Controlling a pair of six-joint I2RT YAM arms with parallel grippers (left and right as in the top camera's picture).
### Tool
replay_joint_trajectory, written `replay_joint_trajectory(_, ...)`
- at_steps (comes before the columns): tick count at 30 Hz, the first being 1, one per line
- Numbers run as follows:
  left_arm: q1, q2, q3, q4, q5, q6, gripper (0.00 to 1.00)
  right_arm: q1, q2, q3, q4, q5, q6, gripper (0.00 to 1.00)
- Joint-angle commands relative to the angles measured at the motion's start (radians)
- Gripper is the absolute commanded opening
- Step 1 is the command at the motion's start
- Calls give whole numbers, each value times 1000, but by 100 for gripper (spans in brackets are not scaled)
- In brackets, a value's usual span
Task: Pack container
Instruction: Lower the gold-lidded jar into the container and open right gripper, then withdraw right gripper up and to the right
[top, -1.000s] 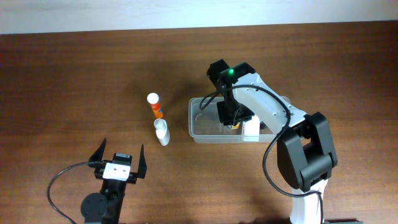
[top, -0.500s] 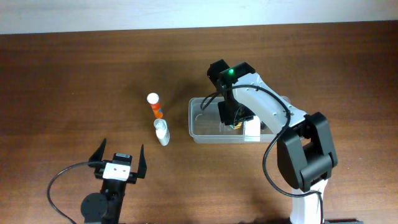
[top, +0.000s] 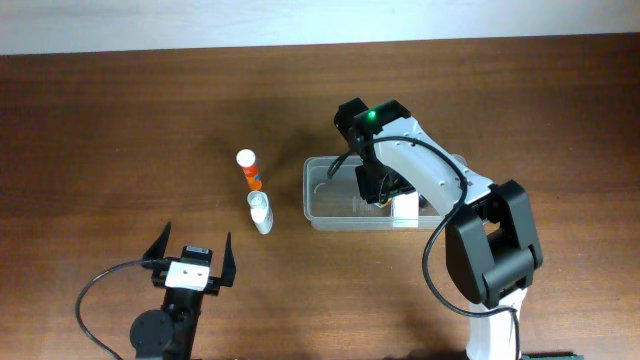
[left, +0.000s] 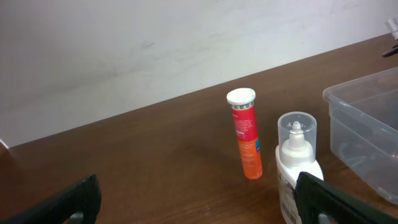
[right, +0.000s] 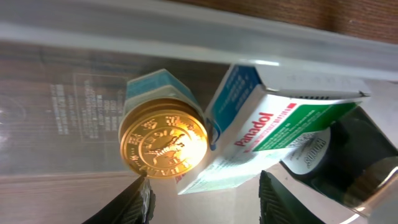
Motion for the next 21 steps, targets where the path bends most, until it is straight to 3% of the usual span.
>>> replay_joint_trajectory(1,2,-7,-3,-4,10,12,99,-6,0,21,-7,41,-2,48)
replay_joint_trajectory(8,2,-7,-3,-4,10,12,99,-11,-1,40,3,-45,-6,47)
replay_joint_trajectory(13,2,-7,-3,-4,10,12,99,-14,-33,161,-32,-125,-10,48)
replay_joint_trajectory(16,2,-7,-3,-4,10,12,99,-50,-81,271,-108,-112,-10,54)
replay_joint_trajectory(18,2,-7,-3,-4,10,12,99,-78,-103,314,-149,-93,-10,59)
replay_joint_trajectory(19,2,-7,-3,-4,10,12,99,-117,-128,348,-188,-71,-10,68)
replay_joint_trajectory(20,2,-7,-3,-4,10,12,99,-159,-149,370,-220,-54,-9,88)
replay_joint_trajectory(21,2,-7,-3,-4,10,12,99,-206,-169,384,-242,-54,-9,98)
